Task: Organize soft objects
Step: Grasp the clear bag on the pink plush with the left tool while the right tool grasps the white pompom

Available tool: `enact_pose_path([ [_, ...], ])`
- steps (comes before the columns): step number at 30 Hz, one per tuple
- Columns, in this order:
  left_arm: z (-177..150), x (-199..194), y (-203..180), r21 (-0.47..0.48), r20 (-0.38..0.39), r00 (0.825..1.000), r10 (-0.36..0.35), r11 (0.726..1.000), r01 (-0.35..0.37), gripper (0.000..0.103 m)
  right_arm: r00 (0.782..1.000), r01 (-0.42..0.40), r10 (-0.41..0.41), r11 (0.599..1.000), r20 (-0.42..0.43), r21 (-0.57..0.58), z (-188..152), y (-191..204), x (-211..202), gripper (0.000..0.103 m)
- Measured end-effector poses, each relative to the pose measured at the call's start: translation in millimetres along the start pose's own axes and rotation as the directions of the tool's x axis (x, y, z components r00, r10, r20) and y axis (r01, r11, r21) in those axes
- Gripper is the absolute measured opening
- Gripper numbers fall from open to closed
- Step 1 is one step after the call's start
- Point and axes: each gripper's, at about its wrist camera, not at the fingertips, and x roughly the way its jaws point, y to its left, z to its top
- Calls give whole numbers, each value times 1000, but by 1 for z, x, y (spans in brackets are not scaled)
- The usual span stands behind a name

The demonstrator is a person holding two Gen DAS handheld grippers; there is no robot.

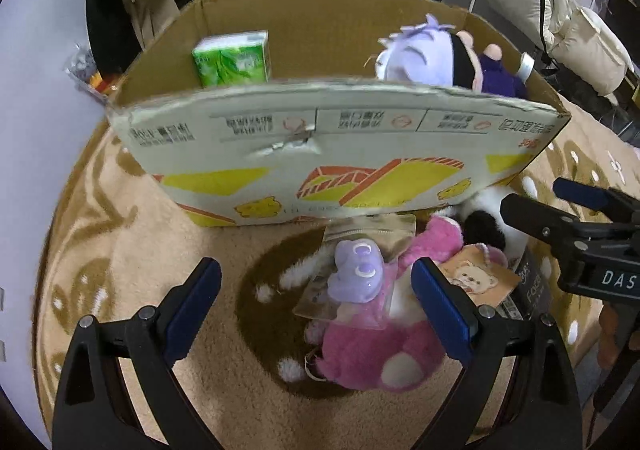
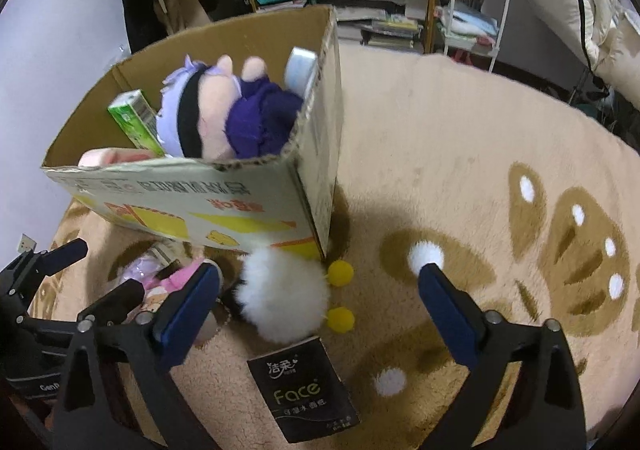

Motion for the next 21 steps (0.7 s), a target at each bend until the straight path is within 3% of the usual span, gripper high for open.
enact_pose_path([
  [8,0,16,17,-83,-47,996,-80,994,76,95,997,-37,38,999,-65,10,-1,-4,16,86],
  [12,-2,21,26,-135,-61,991,-121,984,112,95,996,-49,50,999,-79,14,0,-6,21,85],
  [17,-5,23,27,-133,-55,991,-122,985,114,95,994,-57,58,998,-88,15,2,-5,27,85],
  [21,-6,26,27,-146,-58,986,-159,978,149,85,992,-77,78,997,-101,18,4,-6,32,76],
])
